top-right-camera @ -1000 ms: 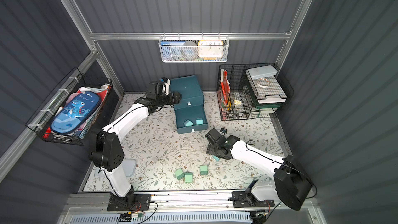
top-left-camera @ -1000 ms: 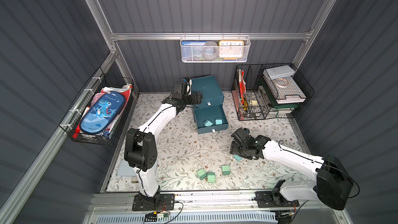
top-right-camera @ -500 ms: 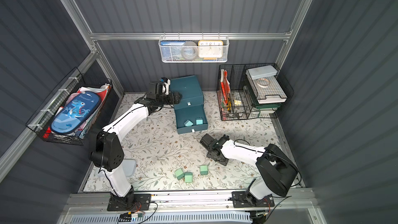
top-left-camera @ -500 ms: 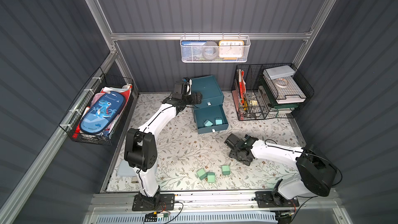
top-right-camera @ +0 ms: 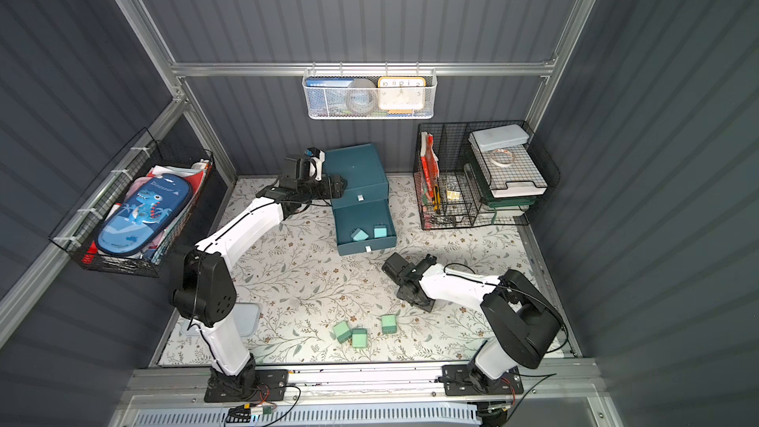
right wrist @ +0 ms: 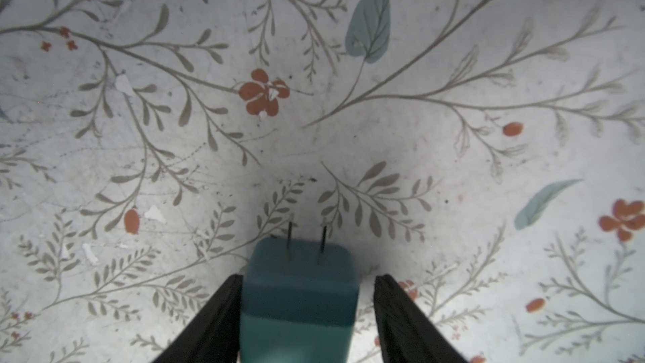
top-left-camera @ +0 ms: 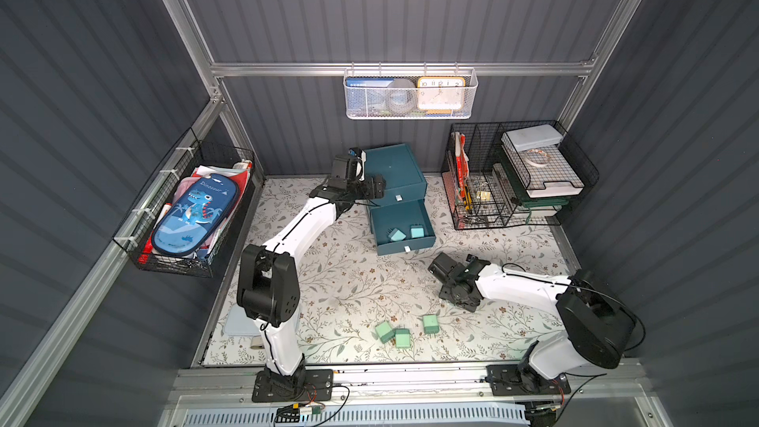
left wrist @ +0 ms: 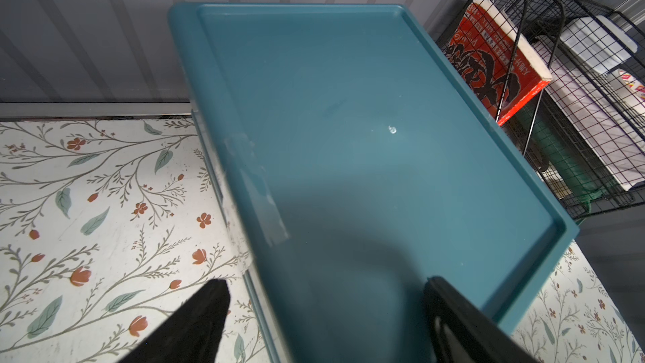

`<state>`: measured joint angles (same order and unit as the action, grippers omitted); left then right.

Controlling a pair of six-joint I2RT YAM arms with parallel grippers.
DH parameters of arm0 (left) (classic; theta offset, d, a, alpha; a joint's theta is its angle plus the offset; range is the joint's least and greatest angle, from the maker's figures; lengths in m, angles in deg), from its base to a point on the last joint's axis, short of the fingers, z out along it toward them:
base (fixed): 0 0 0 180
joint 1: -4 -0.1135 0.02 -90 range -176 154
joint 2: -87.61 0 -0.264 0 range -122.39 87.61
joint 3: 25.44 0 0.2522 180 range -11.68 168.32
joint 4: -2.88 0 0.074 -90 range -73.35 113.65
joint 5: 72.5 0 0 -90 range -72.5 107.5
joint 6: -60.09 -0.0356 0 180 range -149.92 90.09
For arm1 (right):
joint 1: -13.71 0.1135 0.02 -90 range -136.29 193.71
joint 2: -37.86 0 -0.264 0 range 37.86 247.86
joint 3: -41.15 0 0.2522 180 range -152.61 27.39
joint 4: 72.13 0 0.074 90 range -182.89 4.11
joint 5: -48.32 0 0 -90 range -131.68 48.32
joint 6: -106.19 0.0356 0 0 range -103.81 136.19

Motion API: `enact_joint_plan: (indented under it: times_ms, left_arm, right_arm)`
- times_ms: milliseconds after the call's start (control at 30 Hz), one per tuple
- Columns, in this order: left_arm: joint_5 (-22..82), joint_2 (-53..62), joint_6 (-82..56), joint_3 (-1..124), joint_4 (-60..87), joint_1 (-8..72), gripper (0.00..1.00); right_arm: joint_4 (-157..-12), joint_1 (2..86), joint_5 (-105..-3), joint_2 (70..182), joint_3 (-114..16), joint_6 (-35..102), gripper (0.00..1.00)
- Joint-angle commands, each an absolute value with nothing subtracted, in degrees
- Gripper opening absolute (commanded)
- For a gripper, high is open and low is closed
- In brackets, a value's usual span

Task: Place the plugs into the drawer by color
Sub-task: Pick up the plug from the center of the board.

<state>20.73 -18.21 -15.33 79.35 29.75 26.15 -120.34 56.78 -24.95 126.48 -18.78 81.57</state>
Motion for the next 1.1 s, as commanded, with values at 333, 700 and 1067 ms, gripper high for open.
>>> enact_joint_plan:
  times_ms: [333, 700, 1067]
  left_arm:
    - [21.2, -19.2, -17.1, 78.1, 34.1, 26.2, 0.91]
    - [21.2, -19.4, -17.2, 78.3, 34.1, 26.2, 0.91]
    - [21.1, -18.6, -15.7, 78.1, 34.0, 26.2, 0.91]
  right_arm:
    - [-118.5, 55.8, -24.6, 128.0, -16.8, 78.0, 0.51]
    - [-125.0, 55.5, -19.2, 117.1, -24.9, 63.3, 0.33]
    - [-122.6, 56.0, -29.2, 135.2, -58.3, 43.9, 0.22]
